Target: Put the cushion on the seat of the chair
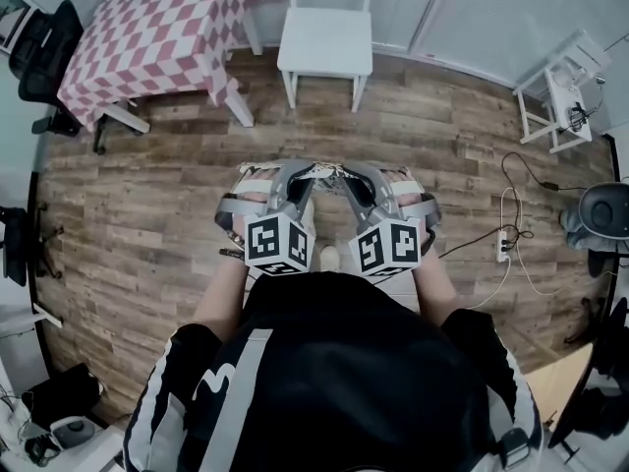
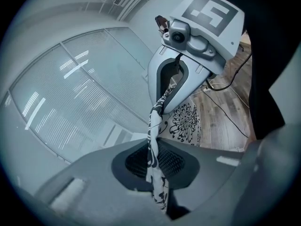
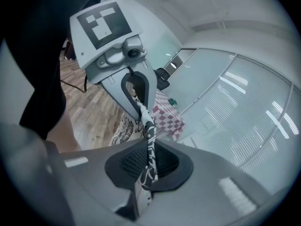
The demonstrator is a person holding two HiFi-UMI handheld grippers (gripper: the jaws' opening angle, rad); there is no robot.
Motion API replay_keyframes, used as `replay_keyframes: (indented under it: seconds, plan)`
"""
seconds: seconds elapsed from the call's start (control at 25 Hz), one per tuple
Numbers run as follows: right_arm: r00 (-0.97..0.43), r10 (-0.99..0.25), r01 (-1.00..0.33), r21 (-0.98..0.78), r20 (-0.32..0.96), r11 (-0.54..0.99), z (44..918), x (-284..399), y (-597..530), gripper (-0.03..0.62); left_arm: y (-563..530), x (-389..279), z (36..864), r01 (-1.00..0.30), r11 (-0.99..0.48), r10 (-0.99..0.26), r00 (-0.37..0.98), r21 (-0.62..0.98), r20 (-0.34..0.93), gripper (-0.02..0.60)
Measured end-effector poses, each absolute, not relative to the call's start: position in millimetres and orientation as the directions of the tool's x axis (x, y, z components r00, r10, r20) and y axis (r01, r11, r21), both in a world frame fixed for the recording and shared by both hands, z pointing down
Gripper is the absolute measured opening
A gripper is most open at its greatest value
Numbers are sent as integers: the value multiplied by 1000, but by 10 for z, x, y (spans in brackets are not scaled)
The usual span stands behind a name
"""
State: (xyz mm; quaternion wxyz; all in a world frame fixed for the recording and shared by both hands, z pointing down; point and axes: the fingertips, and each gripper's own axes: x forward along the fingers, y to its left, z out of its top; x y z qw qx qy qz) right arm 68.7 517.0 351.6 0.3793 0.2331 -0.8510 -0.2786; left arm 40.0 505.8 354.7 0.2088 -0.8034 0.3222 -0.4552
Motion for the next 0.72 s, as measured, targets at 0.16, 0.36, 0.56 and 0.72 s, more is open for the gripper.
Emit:
replay_keyframes:
  seconds: [0.16, 0.36, 0.56, 0.72]
  plan:
    - [-610, -616, -187, 666, 498, 722, 3537, 705, 5103, 15, 4997, 410, 3535, -326, -697, -716, 371, -639, 591, 15]
    - [-606, -621, -196, 664, 497, 722, 3501, 708, 4974, 15, 4876, 416, 3510, -322, -693, -719, 381, -645, 582, 15]
    - [-608, -624, -217, 654, 490, 724, 3518, 693, 4817, 15, 4712, 407, 3529, -318, -688, -723, 378, -652, 579, 15]
    - [-602, -632, -230, 651, 489, 723, 3524, 646, 4672, 15, 4557, 360, 3544, -317, -687, -723, 383, -653, 575, 15]
